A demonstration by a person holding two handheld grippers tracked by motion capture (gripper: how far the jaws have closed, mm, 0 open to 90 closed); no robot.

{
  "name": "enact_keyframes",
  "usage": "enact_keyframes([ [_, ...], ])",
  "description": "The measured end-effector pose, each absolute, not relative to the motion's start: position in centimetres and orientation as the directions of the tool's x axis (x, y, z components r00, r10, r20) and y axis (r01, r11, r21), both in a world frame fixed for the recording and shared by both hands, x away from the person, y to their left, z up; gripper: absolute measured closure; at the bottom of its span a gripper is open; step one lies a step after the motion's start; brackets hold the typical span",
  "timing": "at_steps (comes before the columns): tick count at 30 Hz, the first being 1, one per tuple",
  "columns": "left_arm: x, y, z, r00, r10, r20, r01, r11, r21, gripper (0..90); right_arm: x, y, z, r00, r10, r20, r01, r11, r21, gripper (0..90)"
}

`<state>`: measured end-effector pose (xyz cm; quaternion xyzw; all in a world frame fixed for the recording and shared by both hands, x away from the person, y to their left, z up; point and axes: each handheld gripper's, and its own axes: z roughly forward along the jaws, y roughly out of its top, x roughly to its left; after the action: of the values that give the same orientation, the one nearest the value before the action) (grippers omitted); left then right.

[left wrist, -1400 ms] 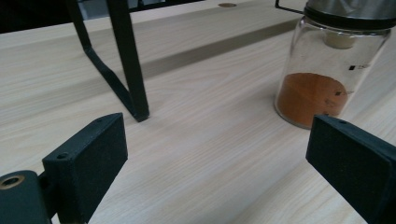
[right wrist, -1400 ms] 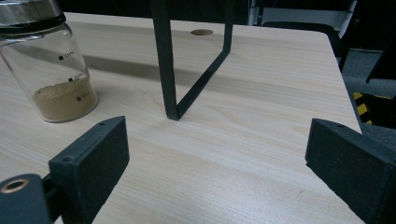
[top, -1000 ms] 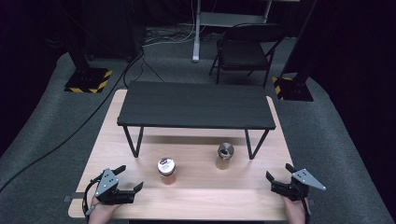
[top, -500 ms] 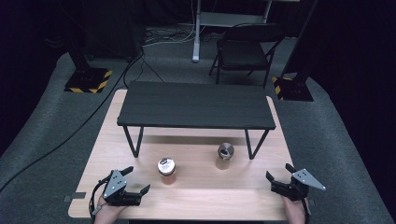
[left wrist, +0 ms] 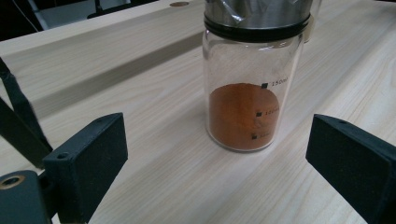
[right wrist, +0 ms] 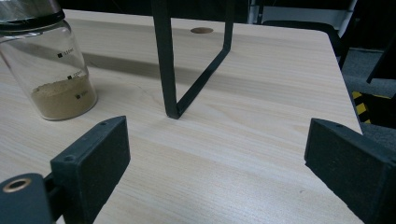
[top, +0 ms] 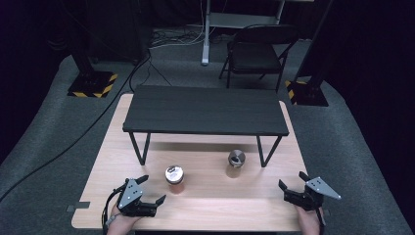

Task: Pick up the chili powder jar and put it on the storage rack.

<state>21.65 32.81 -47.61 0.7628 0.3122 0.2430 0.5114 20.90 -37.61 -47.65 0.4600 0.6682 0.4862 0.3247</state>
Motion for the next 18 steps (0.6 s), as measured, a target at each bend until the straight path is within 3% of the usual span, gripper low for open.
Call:
enact_keyframes([
  [18,22.6,30.2,-47.6,0.692,0.721,0.038,0.236,-0.276,0.932,5.4,20.9,-37.5,-47.6,-0.366,0.930,0.010,0.299,0.107,0.948,5.7],
])
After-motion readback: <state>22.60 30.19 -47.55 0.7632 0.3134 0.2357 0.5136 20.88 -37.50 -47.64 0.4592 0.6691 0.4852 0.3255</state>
